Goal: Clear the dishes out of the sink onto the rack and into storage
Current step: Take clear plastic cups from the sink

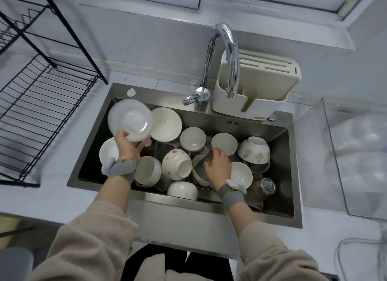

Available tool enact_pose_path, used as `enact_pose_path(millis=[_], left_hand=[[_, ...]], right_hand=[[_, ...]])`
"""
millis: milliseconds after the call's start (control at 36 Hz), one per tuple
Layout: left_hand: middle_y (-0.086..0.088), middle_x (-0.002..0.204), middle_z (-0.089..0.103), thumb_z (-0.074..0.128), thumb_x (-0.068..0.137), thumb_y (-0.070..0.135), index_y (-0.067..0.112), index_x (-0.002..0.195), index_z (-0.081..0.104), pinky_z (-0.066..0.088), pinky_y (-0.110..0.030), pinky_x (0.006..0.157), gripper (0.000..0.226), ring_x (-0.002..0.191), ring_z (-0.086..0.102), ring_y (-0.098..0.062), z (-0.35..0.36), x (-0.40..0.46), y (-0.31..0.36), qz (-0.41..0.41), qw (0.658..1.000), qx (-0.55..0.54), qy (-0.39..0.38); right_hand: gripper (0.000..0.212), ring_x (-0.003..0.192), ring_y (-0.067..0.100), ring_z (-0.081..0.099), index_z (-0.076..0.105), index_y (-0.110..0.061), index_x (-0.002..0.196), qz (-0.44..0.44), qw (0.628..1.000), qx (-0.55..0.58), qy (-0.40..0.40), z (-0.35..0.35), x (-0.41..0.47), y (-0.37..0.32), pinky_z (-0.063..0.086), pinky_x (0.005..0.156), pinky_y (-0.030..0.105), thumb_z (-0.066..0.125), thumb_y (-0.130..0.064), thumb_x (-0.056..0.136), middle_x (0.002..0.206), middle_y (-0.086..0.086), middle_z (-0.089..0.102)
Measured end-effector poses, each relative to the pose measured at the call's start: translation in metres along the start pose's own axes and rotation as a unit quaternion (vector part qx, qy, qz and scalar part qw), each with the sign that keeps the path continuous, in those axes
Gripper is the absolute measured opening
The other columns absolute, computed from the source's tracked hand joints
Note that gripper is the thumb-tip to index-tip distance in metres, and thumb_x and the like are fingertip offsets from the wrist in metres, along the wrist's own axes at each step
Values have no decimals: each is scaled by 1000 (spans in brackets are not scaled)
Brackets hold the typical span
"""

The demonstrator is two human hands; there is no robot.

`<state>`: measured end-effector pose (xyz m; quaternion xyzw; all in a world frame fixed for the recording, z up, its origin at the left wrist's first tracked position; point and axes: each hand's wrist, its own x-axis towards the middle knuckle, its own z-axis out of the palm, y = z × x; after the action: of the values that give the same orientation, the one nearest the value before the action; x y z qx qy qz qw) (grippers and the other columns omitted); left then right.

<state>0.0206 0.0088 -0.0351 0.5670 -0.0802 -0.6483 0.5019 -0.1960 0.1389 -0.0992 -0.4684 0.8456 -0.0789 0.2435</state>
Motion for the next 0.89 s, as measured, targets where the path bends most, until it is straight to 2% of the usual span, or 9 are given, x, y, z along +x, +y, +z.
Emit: enact_pose_path(millis=[56,111,222,333,417,528,611,722,889], left_hand=[[-18,124,54,38,88,18,5,134,41,58,-42,84,48,114,58,-37,-12,2,3,6,999,-26,22],[-14,116,57,40,86,17,8,131,43,58,-41,83,46,114,58,-37,-19,3,4,15,998,-44,34],[-11,110,58,40,85,15,12,127,46,60,-39,79,42,111,59,-35,-22,0,5,29,998,-50,36],[-13,116,57,40,85,14,13,129,45,59,-40,80,44,109,60,-34,-28,-4,7,34,997,-52,43],[-14,125,55,40,85,13,14,132,45,58,-44,85,47,112,59,-35,-32,-5,8,52,996,-58,49],[-12,124,55,37,86,12,14,139,42,56,-46,89,53,120,54,-35,-41,-5,16,78,993,-66,62],[-12,133,51,38,85,12,15,140,42,57,-46,87,55,121,51,-35,-49,-4,23,95,989,-80,77],[-12,137,49,38,83,13,14,138,45,58,-44,83,55,122,50,-35,-57,-4,32,104,986,-97,86],[-14,134,51,38,83,14,13,135,46,57,-45,86,53,121,51,-36,-65,-2,42,109,985,-113,75]], right_hand=[[58,137,27,32,34,-15,143,3,995,-23,-94,13,-4,9,37,104,40,53,-23,89,151,6,33],[67,142,24,25,25,-17,149,-15,992,-48,-115,20,-8,14,32,109,38,54,-27,89,156,1,24],[67,141,23,25,27,-20,148,-9,995,-57,-83,20,-6,14,26,111,37,56,-27,87,155,1,26],[57,135,30,31,35,-20,142,18,995,-33,-90,20,-4,7,38,102,42,57,-22,89,148,7,32],[55,133,34,32,35,-20,142,41,995,-4,-95,19,-2,6,42,101,45,56,-19,90,146,10,30],[53,132,38,33,34,-17,142,54,994,12,-98,20,-1,4,37,105,43,55,-18,92,144,14,30],[49,130,37,36,35,-15,139,87,993,3,-84,22,-2,0,39,101,44,52,-22,93,141,15,33],[49,129,36,37,36,-14,137,118,990,-17,-69,25,-2,-10,39,100,45,51,-25,92,139,16,35],[50,130,35,35,35,-14,138,98,993,-49,-47,29,0,-27,36,100,46,47,-25,91,140,17,35]])
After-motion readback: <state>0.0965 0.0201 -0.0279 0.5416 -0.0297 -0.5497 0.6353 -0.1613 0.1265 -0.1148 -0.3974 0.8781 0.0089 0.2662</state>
